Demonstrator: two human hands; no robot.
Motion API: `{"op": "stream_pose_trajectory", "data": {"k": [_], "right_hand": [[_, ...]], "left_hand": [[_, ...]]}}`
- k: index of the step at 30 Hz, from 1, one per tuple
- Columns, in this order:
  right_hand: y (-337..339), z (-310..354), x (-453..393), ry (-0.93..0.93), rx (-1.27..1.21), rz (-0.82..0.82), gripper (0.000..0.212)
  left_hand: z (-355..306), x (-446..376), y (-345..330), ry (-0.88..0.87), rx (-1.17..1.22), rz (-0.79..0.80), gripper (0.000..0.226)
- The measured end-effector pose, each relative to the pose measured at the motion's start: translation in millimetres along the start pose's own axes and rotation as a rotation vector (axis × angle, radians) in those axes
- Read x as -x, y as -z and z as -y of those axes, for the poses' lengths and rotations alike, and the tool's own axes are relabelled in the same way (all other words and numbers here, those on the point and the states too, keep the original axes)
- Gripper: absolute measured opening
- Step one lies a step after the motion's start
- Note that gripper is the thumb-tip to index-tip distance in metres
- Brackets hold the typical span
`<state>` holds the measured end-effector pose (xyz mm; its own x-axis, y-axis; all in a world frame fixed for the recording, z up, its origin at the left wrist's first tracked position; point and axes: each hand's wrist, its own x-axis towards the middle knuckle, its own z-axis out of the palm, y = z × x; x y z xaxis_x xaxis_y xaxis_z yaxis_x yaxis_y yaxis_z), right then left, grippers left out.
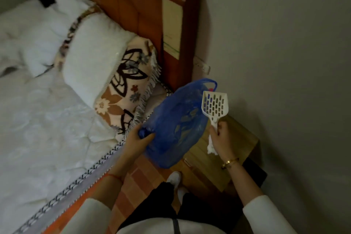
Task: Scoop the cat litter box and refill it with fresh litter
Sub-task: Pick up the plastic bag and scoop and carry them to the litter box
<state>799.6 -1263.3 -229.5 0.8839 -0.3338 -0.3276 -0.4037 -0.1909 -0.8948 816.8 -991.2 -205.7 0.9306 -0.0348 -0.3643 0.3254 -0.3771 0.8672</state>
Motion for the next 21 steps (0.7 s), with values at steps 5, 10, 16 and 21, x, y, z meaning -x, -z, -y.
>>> {"op": "stream_pose_trajectory", "data": {"k": [5,10,16,21], "right_hand": [[-26.3,24.0,13.5,0.066,0.03,0.222,0.016],[-65.6,41.2,34.1,0.117,0.081,0.439,0.019],[-132.5,65.7,71.7,0.203,0.139,0.693,0.018],[-211.8,79.9,119.2,0.336,0.231,0.913,0.013]], "left_hand": [[11.9,61.1,23.3,0.052,0.136,-0.232,0.018],[34.6,125.4,45.2,0.122,0.251,-0.457,0.018],[70.1,201.9,74.7,0.19,0.383,-0.717,0.025],[101.5,262.4,104.1,0.245,0.459,-0.985,0.029]]}}
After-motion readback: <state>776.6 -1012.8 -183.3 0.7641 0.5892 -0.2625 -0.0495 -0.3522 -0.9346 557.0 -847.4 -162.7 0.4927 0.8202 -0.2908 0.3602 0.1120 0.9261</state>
